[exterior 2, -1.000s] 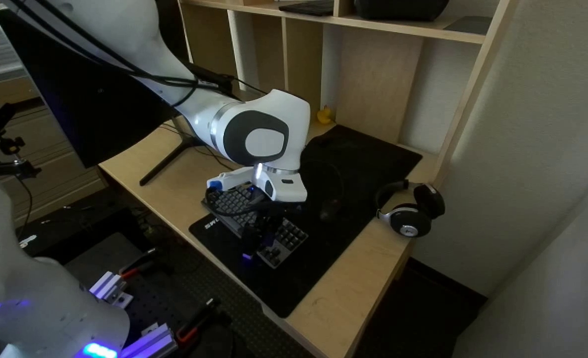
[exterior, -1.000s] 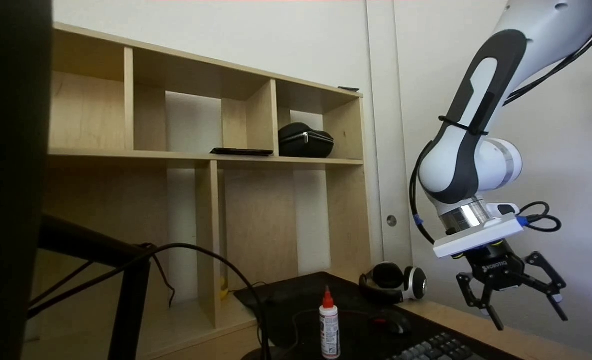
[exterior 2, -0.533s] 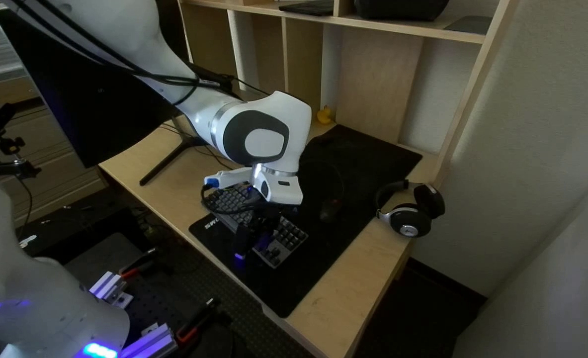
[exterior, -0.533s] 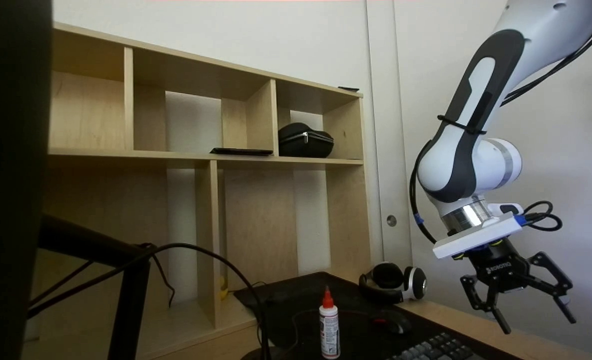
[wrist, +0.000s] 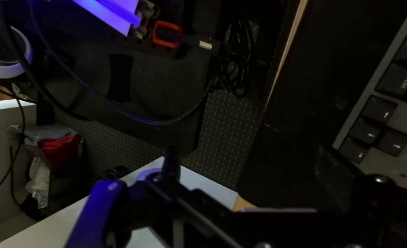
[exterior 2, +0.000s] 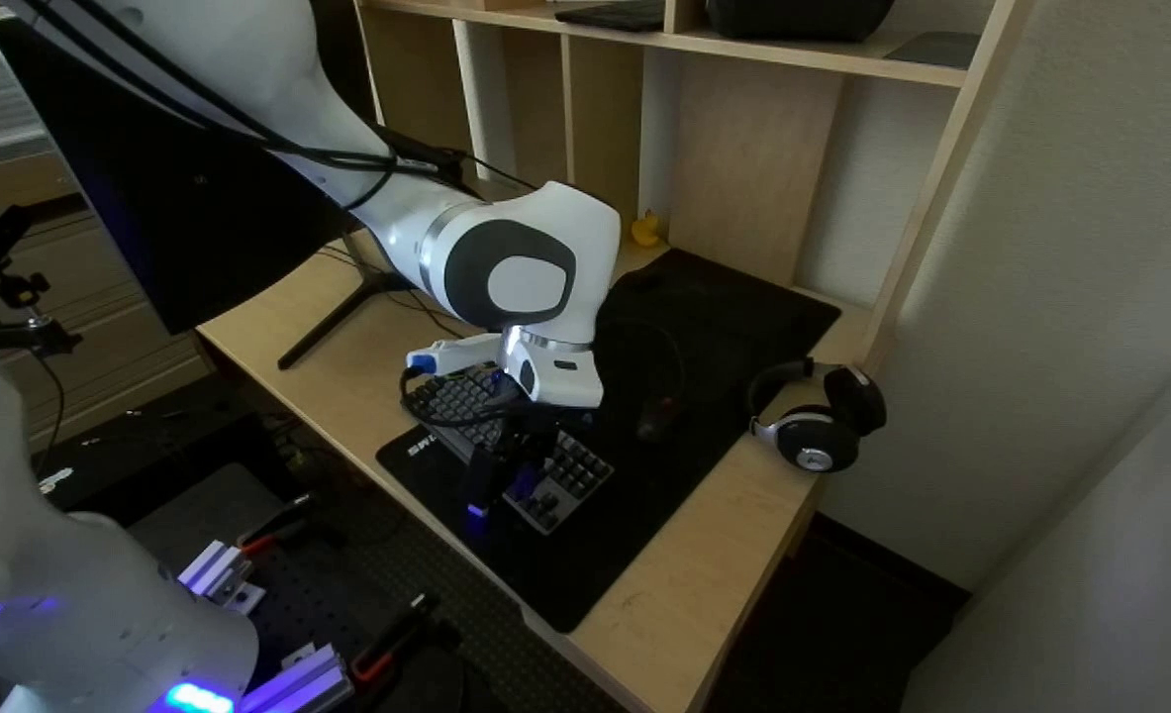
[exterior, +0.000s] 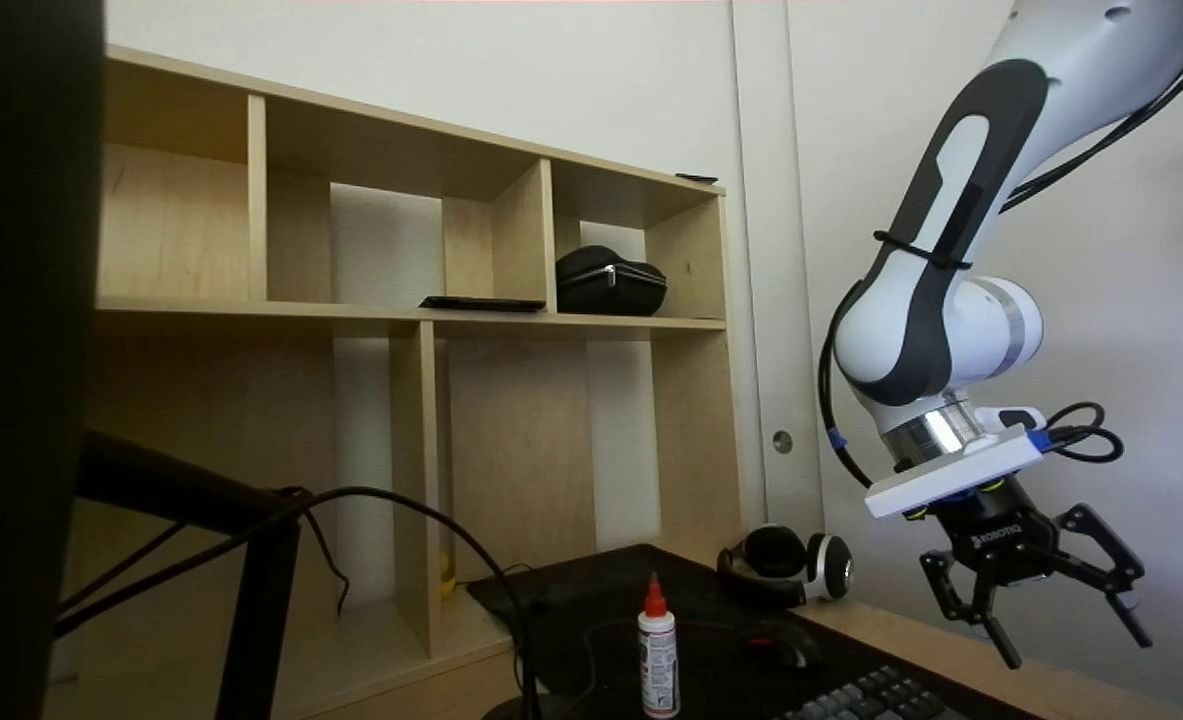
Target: Press the front right key on the keyboard
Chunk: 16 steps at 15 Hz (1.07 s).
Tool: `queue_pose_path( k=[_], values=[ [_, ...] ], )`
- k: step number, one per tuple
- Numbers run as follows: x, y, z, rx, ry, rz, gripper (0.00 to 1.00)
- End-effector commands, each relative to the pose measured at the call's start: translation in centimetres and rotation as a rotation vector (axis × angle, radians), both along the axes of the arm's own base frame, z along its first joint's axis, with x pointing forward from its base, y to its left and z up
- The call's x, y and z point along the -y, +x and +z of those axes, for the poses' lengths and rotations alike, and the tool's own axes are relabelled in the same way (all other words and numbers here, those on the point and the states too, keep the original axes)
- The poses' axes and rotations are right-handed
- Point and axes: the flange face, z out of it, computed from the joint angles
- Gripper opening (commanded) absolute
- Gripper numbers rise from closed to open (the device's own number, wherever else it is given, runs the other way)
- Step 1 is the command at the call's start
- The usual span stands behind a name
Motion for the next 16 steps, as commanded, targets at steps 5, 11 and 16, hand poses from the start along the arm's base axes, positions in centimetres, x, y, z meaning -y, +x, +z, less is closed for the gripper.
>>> queue_pose_path(
  k=[5, 11, 16],
  values=[
    [1.0, -0.8, -4.2, 0.112, -0.086, -0.086, 1.00],
    [1.3, -1.7, -6.8, 0.136, -0.098, -0.143, 1.00],
    [0.8, -1.9, -5.0, 0.163, -0.080, -0.105, 1.00]
  ],
)
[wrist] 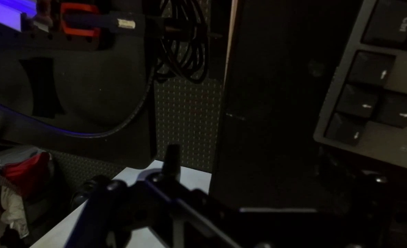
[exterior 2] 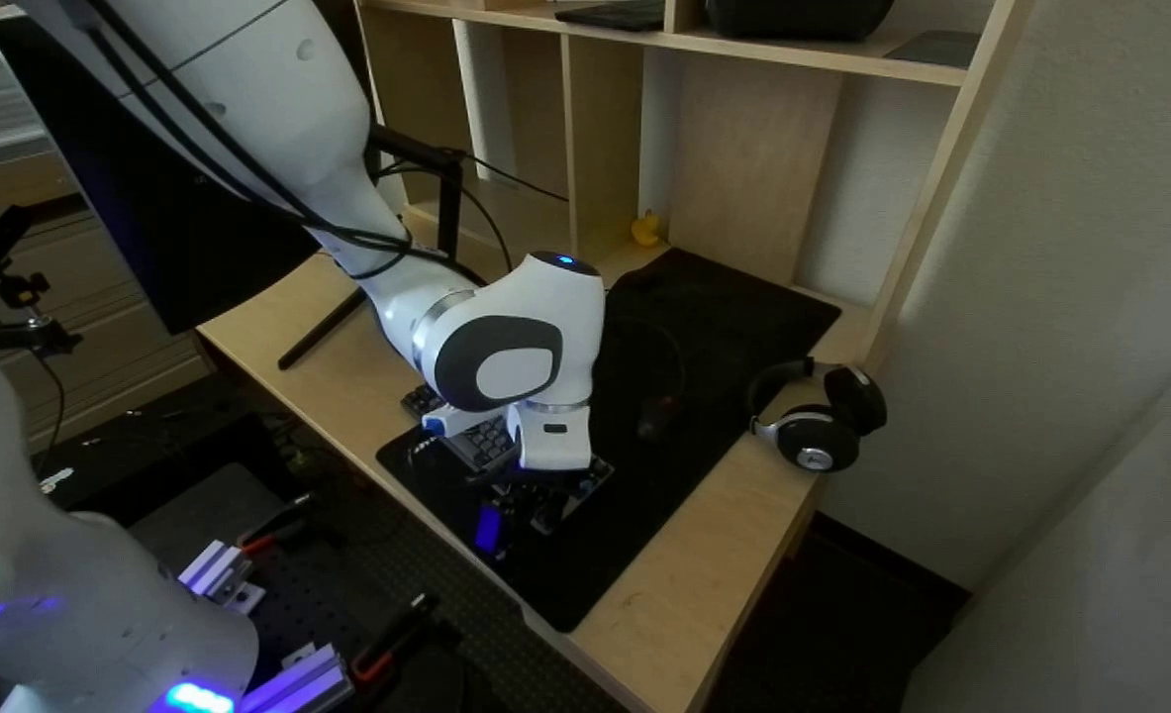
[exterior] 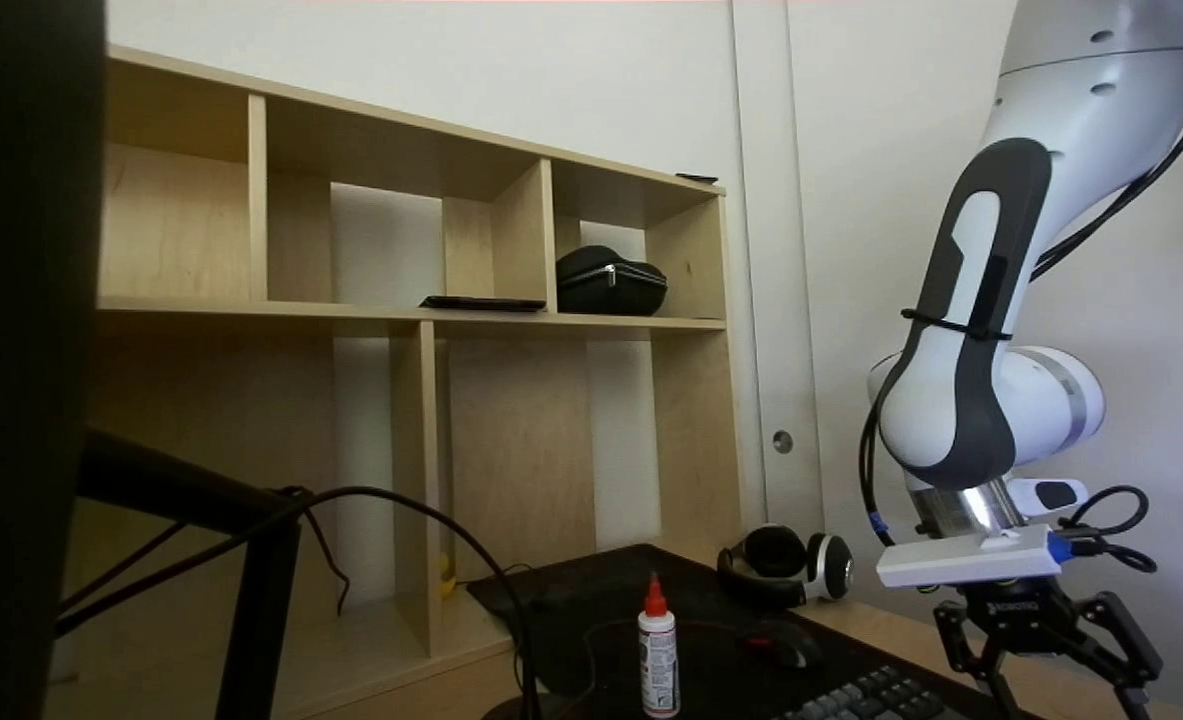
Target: Press the front right key on the keyboard
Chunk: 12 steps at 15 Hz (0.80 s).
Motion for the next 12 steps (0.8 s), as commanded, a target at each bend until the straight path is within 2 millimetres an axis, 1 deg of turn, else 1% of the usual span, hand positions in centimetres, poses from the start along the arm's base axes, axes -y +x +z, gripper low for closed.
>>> queue_pose_path(
  k=[1, 2, 7, 8, 10, 11, 12],
  values=[
    [-0.7, -1.0, 1.3, 0.014, 0.029, 0.037, 1.00],
    [-0.1, 0.0, 0.3, 0.004, 0.004, 0.013, 1.00],
    [-0.2, 0.1, 0.5, 0.008, 0.003, 0.014, 1.00],
    [-0.7, 0.0, 0.0, -0.007, 0.034, 0.041, 1.00],
    [-1.6, -0.5, -0.2, 0.007, 0.053, 0.063, 1.00],
    [-0.7, 0.1, 0.2, 0.005, 0.024, 0.037, 1.00],
    [-0.9, 0.1, 0.2, 0.004, 0.026, 0.040, 1.00]
  ],
)
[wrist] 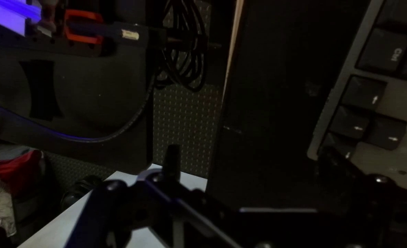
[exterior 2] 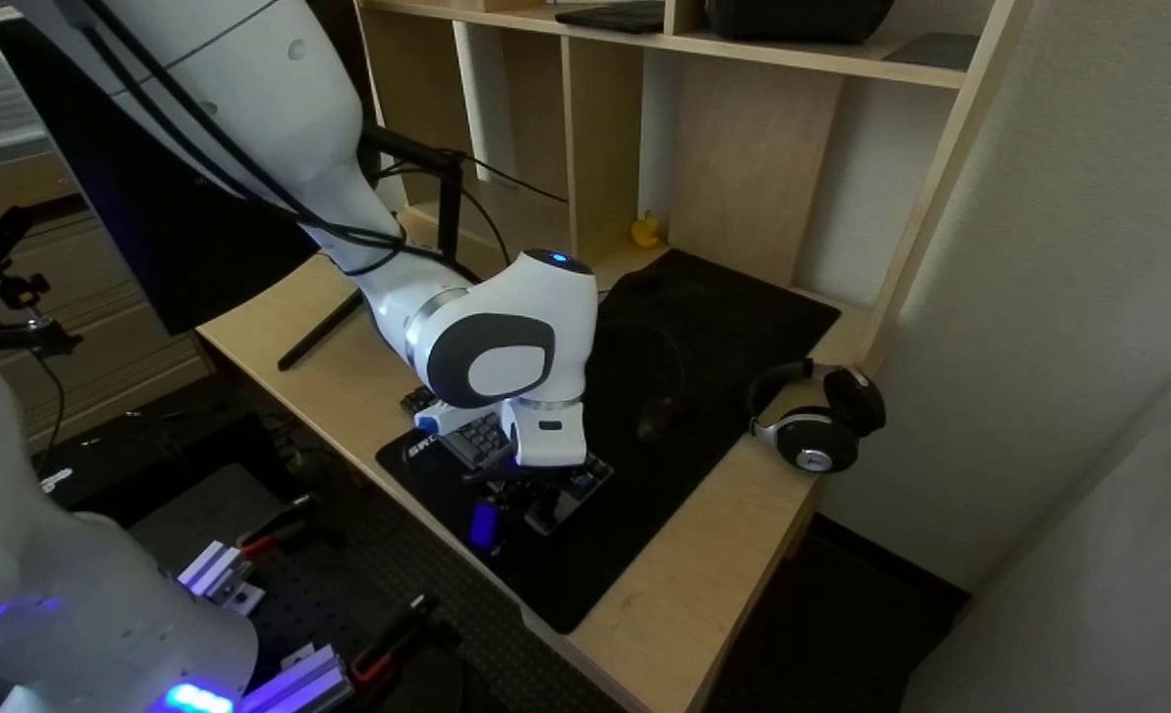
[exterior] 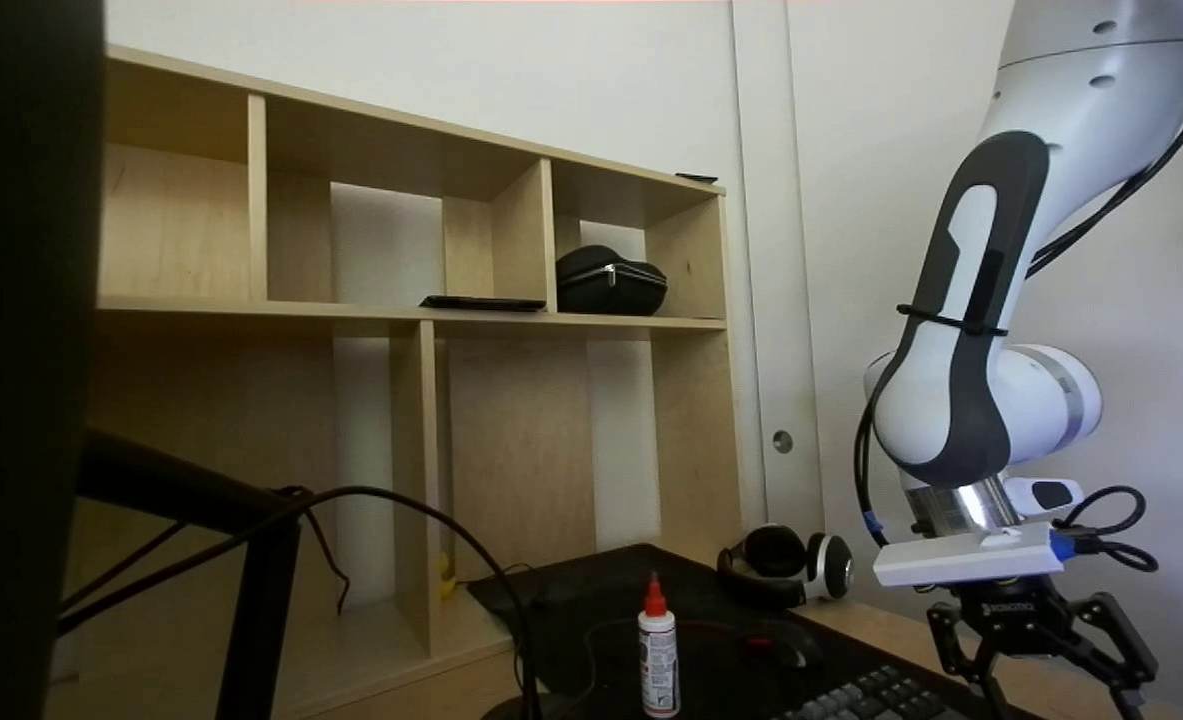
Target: Press the front right key on the keyboard
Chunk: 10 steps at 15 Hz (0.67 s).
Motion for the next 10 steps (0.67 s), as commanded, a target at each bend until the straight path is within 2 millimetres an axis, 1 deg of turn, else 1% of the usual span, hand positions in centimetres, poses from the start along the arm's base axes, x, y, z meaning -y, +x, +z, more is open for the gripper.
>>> queue_pose_path(
  k=[1, 6, 10],
  values=[
    [0.01, 0.12, 0.07, 0.000, -0.001, -0.001, 1.00],
    [0.25, 0.09, 0.09, -0.009, -0.022, -0.023, 1.00],
    [0.18, 0.27, 0.13, 0.016, -0.029, -0.040, 1.00]
  ],
)
